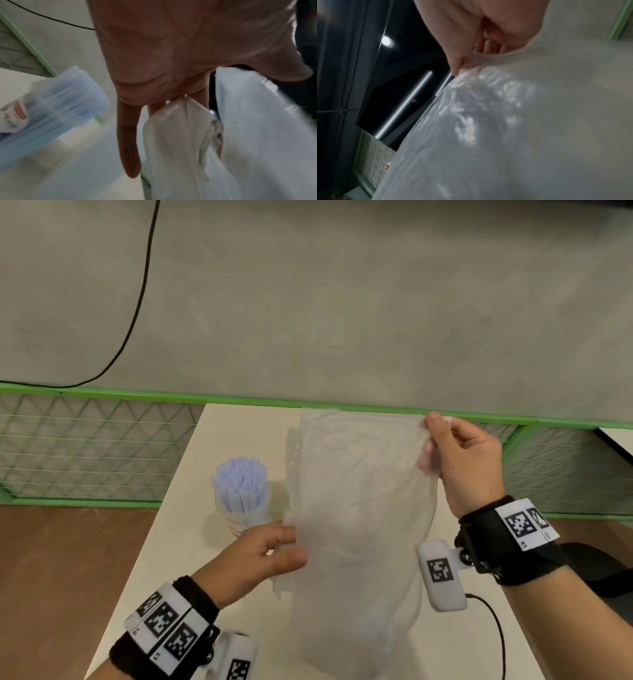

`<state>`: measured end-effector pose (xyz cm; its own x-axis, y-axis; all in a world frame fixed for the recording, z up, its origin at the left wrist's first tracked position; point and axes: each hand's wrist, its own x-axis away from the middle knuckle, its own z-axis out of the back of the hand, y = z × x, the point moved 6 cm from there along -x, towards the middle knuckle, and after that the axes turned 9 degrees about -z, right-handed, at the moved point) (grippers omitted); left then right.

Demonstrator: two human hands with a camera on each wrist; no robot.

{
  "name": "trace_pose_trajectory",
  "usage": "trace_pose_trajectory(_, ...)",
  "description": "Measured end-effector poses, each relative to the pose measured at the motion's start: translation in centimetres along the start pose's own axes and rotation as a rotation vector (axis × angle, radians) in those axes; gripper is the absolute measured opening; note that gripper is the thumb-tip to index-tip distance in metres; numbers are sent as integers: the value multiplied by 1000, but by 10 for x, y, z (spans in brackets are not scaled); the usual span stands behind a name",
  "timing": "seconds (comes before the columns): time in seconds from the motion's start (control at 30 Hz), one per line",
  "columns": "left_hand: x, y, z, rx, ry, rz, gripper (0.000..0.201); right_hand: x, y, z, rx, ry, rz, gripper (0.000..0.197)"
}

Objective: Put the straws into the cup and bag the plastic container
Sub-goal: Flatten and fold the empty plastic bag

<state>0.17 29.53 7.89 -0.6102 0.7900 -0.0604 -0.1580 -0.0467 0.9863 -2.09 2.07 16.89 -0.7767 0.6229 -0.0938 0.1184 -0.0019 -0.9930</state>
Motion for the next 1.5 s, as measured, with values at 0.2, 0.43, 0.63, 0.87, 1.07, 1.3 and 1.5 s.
trace_pose_trajectory(0.2, -18, 13, 3, -116, 98, -44, 24, -5, 18, 8, -113, -147, -124, 37)
trace_pose_trajectory(0.43, -25, 12, 26, 31, 306, 2, 23, 47, 113, -2, 16, -640, -591, 58)
trace_pose_trajectory(0.63, -22, 16, 24, 115, 239, 49, 32, 43, 99, -4, 71, -551, -500, 18)
trace_pose_trajectory(0.87, -26, 15, 35, 324, 375, 14, 35, 35, 83, -7, -75, -530, -427, 20)
trace_pose_trajectory(1.07, -31, 12, 44, 306, 438, -13, 39, 25, 69, -9, -171, -523, -445, 19)
trace_pose_trajectory(1.3, -27, 16, 52, 312, 460, -60, 28, 25, 58, -6, -254, -669, -380, 36)
trace_pose_trajectory(1.5, -9, -3, 30, 496, 321, -52, 59, 11, 51, 8, -425, -433, -323, 25)
